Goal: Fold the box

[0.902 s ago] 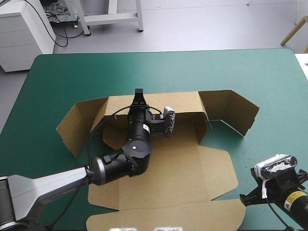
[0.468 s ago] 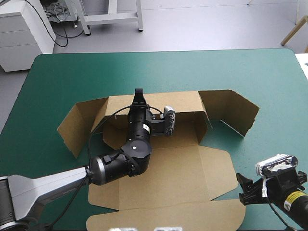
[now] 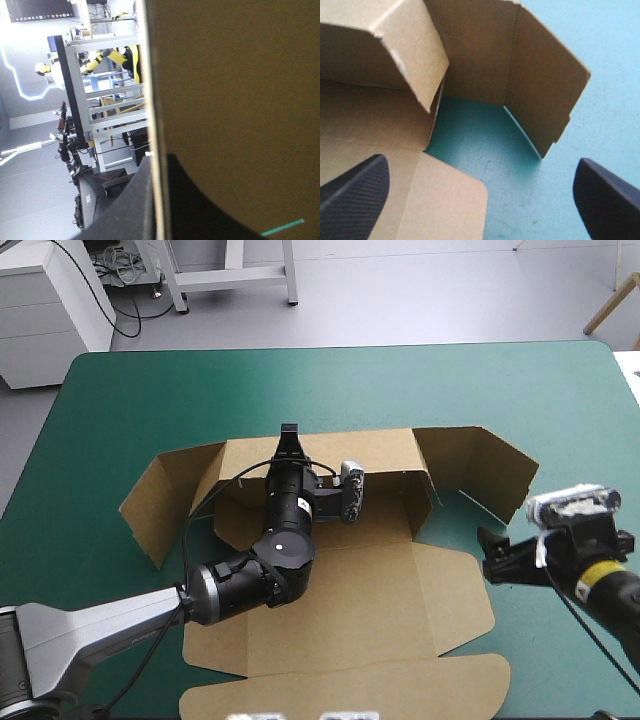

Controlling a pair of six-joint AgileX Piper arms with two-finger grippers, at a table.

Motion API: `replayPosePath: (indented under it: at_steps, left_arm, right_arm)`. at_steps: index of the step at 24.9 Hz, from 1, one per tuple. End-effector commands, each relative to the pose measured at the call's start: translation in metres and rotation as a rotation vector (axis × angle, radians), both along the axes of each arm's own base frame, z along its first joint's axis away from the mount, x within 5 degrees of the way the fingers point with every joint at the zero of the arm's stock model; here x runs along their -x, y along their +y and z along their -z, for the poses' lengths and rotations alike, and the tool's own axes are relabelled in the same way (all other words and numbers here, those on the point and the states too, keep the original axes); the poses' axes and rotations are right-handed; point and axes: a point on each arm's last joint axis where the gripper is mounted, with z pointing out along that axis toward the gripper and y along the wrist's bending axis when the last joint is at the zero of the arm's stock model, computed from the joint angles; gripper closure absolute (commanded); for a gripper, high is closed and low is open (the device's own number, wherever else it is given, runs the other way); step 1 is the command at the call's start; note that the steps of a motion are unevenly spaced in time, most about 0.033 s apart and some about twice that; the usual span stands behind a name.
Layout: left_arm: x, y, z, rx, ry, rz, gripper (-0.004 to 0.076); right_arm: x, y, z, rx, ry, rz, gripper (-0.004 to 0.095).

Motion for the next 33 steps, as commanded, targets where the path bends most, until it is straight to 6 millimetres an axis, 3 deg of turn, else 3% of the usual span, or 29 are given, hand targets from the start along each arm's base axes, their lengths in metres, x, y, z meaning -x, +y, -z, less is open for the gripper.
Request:
replayPosePath:
  at_steps: [1, 7, 13, 18, 22, 26, 29, 33]
  left_arm:
    - [0.006, -0.004, -0.013, 0.062, -0.011, 0.063, 0.0734]
    - [0.006, -0.004, -0.013, 0.063, -0.010, 0.063, 0.0734]
    - [0.006, -0.004, -0.013, 0.064, -0.012, 0.057, 0.0734]
    - [0.006, -0.004, -0.013, 0.066, -0.010, 0.055, 0.0734]
    - [0.007, -0.003, -0.012, 0.073, 0.001, 0.046, 0.0734]
    - [0.007, -0.003, -0.011, 0.081, 0.012, 0.045, 0.0734]
    - [0.007, -0.002, -0.011, 0.085, 0.022, 0.035, 0.0734]
    - [0.007, -0.002, -0.010, 0.086, 0.025, 0.034, 0.0734]
  right_arm:
    - [-0.042, 0.012, -0.031, 0.069, -0.057, 0.028, -0.0010]
    - [-0.122, 0.030, -0.062, 0.173, 0.027, 0.070, -0.0006]
    - [-0.200, 0.024, -0.090, 0.109, 0.116, 0.042, 0.0021]
    - [-0.248, 0.020, -0.079, 0.085, 0.265, 0.025, 0.0021]
    - [-0.262, 0.021, -0.064, 0.017, 0.313, 0.000, 0.0021]
    - [-0.264, 0.013, -0.042, 0.021, 0.391, 0.009, 0.0021]
    - [-0.250, 0.009, -0.023, 0.049, 0.466, 0.002, 0.0021]
    - [-0.234, 0.006, -0.025, 0.067, 0.472, 0.007, 0.0021]
